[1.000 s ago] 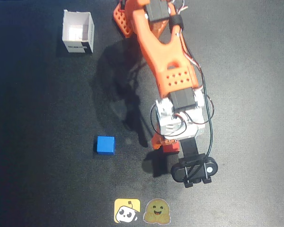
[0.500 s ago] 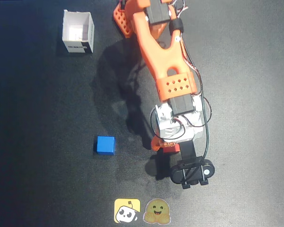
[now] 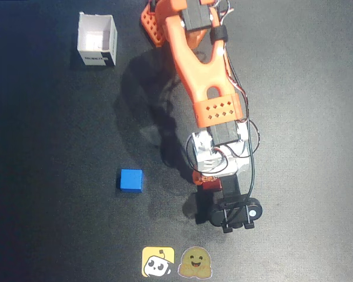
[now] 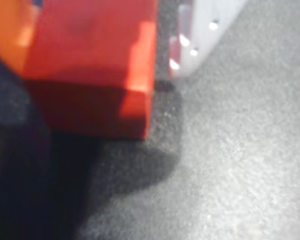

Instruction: Put the red cube on top of the blue cube.

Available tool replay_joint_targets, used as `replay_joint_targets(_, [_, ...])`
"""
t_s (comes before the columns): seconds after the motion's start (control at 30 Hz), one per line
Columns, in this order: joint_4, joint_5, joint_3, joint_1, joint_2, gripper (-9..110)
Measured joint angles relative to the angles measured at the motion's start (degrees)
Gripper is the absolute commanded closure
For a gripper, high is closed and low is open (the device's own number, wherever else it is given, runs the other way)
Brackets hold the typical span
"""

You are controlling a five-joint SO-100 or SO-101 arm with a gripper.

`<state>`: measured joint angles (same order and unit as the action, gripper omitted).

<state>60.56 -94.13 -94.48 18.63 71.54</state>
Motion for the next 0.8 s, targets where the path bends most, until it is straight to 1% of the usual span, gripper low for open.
replay_joint_targets(0.2, [-0.18, -0.97, -0.18, 0.00, 0.00, 101])
replay_joint_targets(0.27, [-0.18, -0.97, -0.18, 0.00, 0.00, 101])
replay_joint_targets(0.37, [-0.18, -0.97, -0.18, 0.00, 0.00, 97])
replay_joint_targets(0.5, [1.41, -0.97, -0.09, -0.62, 0.00, 97])
replay_joint_targets(0.67, [7.12, -0.97, 4.04, -1.93, 0.00, 97])
replay_joint_targets(0.8, [8.44, -0.97, 4.48, -3.08, 0.44, 97])
